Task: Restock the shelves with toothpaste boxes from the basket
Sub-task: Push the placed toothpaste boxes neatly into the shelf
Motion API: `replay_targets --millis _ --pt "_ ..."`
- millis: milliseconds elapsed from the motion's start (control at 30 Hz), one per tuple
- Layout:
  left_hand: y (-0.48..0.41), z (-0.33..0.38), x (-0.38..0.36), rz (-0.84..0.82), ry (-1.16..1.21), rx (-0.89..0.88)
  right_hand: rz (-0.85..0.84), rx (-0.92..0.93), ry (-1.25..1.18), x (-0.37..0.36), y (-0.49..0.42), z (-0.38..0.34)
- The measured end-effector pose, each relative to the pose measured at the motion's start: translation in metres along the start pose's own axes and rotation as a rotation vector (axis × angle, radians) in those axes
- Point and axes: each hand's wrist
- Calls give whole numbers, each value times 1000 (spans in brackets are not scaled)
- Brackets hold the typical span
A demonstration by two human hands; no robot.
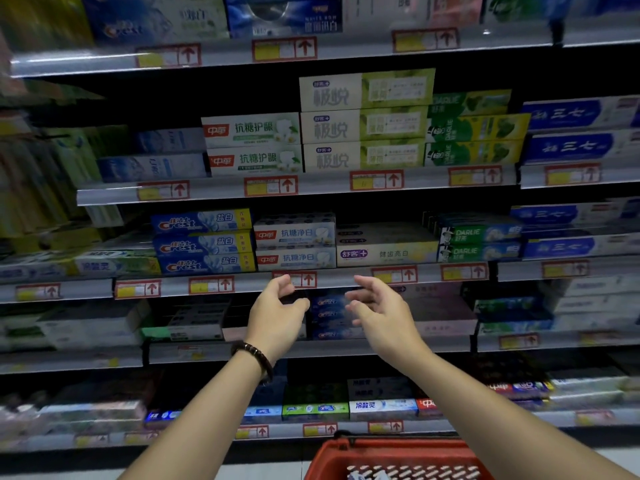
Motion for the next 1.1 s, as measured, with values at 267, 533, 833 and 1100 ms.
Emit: replay_targets --millis 267,533,833,1100 --pt "37 -6 -10 -18 74 45 -17 -24 -16 15 42 7" --pt "88 -24 -29 -49 121 87 -26 -99 -89 29 90 28" --pt "137 -37 -42 -62 162 116 -11 -146 -86 41 142 54" --pt "175 -66 -55 -80 125 159 -47 -209 -104 50 185 85"
Point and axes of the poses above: each hand's wrist, its own y-axis away from the middle knuckle, its own x-axis out of the back of the hand, z = x × y, and after that the axes turned 5 degrees about y, right-handed
